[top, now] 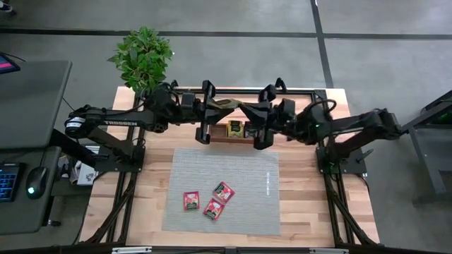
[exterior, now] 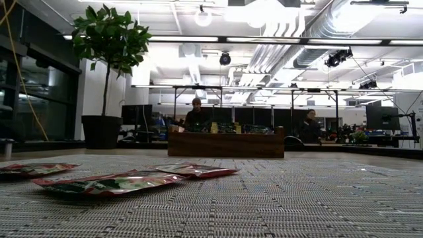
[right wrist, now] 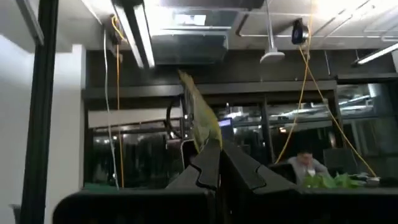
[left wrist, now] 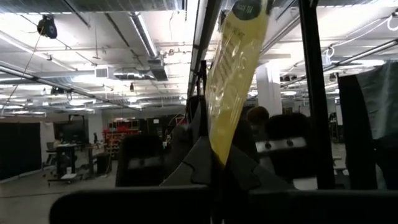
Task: Pick & Place Tea
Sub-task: Put the yellow tea bag into the middle section of the wooden organizer
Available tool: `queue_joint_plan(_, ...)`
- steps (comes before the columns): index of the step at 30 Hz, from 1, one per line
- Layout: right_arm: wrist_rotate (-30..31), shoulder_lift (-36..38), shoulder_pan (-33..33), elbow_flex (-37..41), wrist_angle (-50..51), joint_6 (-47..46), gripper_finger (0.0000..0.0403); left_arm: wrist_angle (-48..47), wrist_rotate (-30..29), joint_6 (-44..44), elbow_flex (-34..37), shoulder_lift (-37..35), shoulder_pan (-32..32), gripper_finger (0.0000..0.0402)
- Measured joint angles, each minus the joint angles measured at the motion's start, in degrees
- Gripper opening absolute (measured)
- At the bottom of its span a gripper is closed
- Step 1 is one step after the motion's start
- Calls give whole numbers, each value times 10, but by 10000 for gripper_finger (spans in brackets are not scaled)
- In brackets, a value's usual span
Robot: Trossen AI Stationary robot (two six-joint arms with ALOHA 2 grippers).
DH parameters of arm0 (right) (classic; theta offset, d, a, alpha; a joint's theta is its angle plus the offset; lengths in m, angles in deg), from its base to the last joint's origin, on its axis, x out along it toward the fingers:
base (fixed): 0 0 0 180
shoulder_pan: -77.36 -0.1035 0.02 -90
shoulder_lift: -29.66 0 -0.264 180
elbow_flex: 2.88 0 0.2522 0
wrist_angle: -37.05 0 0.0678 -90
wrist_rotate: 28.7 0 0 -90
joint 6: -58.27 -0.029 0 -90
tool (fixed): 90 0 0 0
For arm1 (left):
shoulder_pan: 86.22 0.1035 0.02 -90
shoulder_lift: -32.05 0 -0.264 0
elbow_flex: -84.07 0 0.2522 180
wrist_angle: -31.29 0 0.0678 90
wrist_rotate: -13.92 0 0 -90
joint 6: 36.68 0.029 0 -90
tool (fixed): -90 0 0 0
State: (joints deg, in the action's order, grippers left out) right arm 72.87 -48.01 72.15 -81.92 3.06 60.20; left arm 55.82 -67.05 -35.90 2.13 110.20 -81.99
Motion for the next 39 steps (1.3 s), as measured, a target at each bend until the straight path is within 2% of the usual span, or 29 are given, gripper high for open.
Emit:
queue_joint_plan(7,-53,80,-4,-4,145,-4,56,-14,-10,1,2,0,7,0)
queue_joint_plan(11,-68,108,-6,-2,242,-30,97,-69,-6,-10,2,-1,8,0)
queue_joint_plan(14,-98,128,4,-32,346,-58,126,-117,-3,-10,2,-1,8,0)
queue_joint_plan(17,-111,125,9,-88,477,-41,150,-162,8,-10,2,-1,8,0)
queue_joint_plan(24,-110,50,35,-325,799,-20,172,-233,40,-10,2,-1,32,0)
queue_joint_plan(34,-116,-175,80,-679,1139,4,171,-276,108,11,1,-1,79,0)
queue_joint_plan(36,-113,-207,84,-696,1149,13,172,-294,116,24,1,-1,83,0)
queue_joint_plan(39,-123,-214,94,-646,1127,11,172,-319,116,45,1,-1,87,0)
